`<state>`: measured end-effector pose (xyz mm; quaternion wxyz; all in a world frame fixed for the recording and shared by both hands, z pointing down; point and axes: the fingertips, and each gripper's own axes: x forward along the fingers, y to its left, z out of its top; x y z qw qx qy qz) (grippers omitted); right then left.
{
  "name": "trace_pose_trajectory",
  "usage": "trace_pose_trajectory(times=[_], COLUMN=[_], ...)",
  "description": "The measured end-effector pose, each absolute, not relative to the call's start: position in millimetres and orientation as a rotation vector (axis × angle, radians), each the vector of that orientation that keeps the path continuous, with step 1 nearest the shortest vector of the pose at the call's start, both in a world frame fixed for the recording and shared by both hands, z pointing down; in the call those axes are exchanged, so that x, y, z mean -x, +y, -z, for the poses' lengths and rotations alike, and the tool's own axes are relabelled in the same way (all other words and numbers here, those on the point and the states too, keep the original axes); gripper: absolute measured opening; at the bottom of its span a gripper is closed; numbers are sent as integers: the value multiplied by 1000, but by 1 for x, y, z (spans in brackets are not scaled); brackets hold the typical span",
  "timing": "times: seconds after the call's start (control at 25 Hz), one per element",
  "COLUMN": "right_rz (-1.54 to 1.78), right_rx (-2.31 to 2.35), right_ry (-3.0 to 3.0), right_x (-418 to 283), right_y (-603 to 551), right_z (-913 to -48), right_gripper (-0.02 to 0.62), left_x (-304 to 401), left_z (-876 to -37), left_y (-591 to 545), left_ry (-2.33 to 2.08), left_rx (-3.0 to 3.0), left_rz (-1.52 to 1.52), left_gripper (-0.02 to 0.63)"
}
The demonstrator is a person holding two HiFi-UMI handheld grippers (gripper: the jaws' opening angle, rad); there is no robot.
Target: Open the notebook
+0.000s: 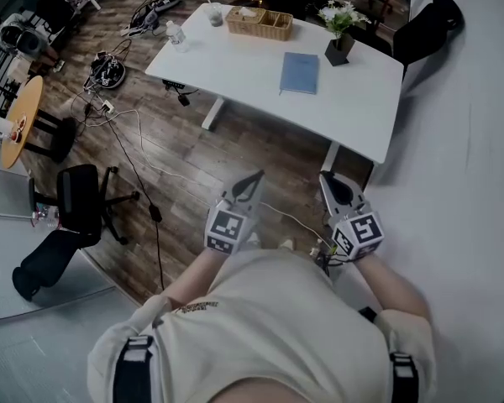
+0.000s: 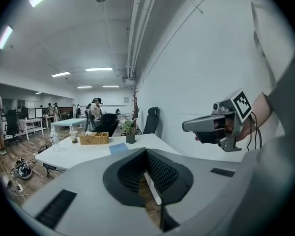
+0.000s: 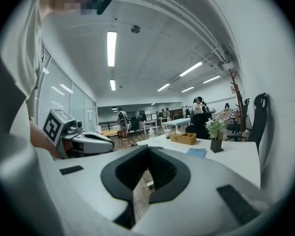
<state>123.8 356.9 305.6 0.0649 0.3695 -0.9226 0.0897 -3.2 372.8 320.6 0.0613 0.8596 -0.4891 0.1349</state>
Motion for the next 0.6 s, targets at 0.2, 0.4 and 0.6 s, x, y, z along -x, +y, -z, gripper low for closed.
trace_pose_trajectory(times=[0.2, 0.4, 0.6], right_rz=[-243, -249, -296], right_rx=[-1210, -1262, -1264], right_ry=[-2786, -2788, -2793], right_x=[-149, -164, -168], right_y=[323, 299, 281], right_z=[-300, -299, -306], right_gripper=[3, 3, 3], left_x=[-10, -24, -33], left_z=[-316, -306, -305], left_y=[358, 343, 327], left_ry=[-1495, -1521, -1528], left_rx=[-2599, -2626, -2637], left_rz=[-406, -398, -400], left_gripper=[0, 0, 0])
